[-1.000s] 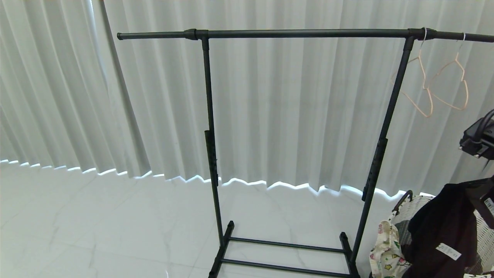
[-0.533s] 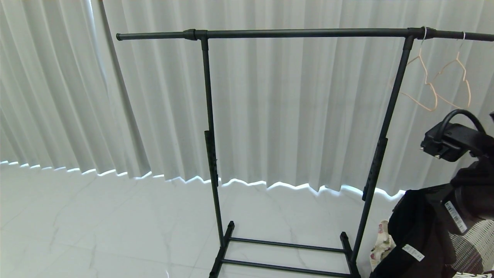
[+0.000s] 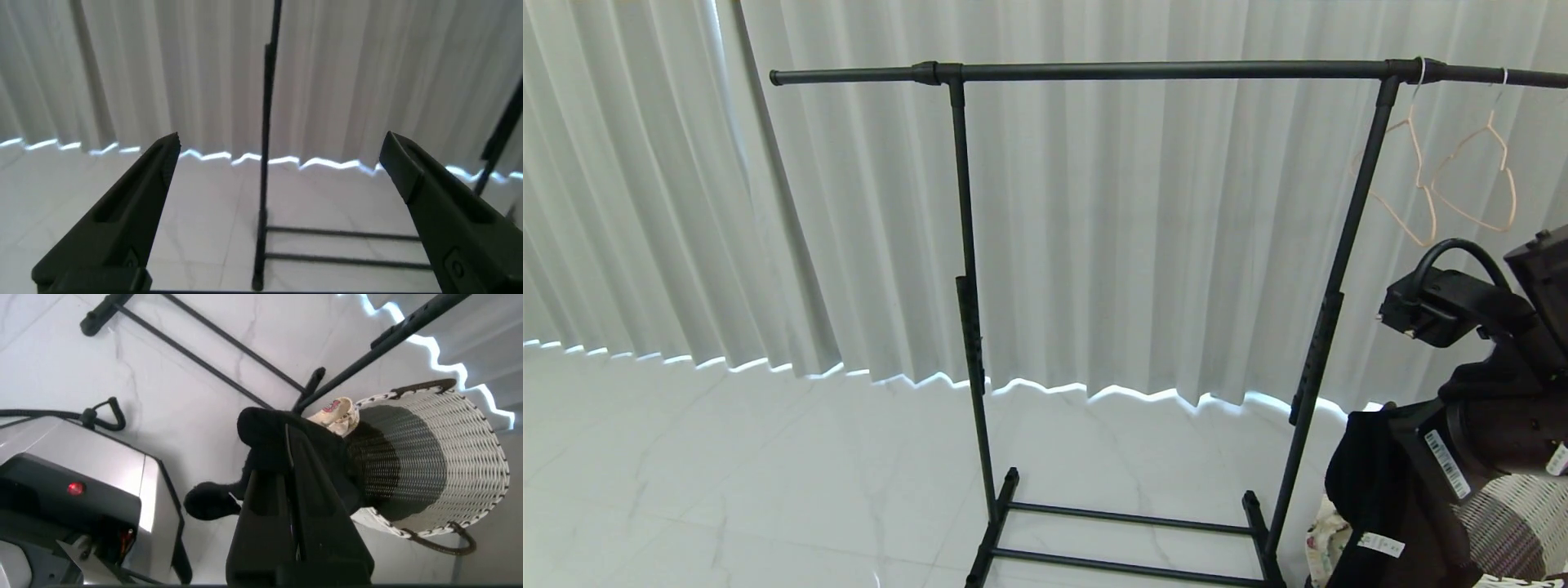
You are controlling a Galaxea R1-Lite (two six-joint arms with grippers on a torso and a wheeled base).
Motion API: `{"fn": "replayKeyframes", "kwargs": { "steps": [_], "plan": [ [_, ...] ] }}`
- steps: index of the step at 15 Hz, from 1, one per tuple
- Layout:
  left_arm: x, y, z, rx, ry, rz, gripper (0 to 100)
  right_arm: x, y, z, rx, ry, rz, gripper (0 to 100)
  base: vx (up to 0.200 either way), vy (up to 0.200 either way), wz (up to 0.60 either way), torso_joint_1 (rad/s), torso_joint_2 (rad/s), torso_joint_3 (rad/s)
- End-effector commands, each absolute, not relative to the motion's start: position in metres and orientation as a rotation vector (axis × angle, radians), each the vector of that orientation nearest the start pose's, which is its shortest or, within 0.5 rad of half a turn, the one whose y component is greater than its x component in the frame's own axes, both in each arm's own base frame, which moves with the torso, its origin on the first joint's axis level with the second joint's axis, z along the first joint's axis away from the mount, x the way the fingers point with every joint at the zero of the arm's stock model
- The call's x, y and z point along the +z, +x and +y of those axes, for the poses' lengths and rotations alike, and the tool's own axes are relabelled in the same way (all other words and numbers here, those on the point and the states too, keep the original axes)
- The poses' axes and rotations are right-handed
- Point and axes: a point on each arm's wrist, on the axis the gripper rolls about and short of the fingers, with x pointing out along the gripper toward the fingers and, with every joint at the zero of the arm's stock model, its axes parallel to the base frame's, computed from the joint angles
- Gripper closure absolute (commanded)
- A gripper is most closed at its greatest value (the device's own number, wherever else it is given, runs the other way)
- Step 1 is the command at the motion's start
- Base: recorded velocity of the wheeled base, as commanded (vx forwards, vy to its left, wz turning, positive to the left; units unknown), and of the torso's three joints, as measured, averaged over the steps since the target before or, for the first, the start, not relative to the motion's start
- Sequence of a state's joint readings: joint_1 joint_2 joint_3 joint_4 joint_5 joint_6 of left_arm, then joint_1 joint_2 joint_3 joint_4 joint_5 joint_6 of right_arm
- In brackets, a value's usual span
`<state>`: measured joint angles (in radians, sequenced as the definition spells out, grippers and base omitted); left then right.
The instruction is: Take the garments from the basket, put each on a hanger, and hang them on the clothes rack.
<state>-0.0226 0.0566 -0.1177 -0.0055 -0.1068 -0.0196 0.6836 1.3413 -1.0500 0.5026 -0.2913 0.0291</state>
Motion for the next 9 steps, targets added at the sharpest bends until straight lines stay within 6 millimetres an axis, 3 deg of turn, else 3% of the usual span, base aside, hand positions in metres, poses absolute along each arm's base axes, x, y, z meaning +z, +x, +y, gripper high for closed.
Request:
{"fn": "replayKeyframes", "kwargs": {
  "steps": [1,3,5,6,9],
  "plan": [
    [0.187,0.004,-0.004,-0.234,-0.049,0.035,0,0.245,0.153,0.116,0.361,-0.339,0.698,100,0.0,0.0,0.0,0.0,0.0,0.0],
    [0.216,0.054,-0.011,-0.332,-0.061,0.183,0,0.253,0.157,0.117,0.353,-0.326,0.678,100,0.0,0.0,0.0,0.0,0.0,0.0],
    [0.226,0.095,-0.029,-0.471,-0.057,0.304,0,0.262,0.16,0.119,0.347,-0.323,0.66,100,0.0,0.0,0.0,0.0,0.0,0.0],
    [0.226,0.12,-0.048,-0.56,-0.048,0.385,0,0.271,0.161,0.12,0.349,-0.318,0.652,100,0.0,0.0,0.0,0.0,0.0,0.0],
    [0.222,0.163,-0.113,-0.721,-0.034,0.451,0,0.284,0.164,0.121,0.348,-0.301,0.623,100,0.0,0.0,0.0,0.0,0.0,0.0]
  ]
}}
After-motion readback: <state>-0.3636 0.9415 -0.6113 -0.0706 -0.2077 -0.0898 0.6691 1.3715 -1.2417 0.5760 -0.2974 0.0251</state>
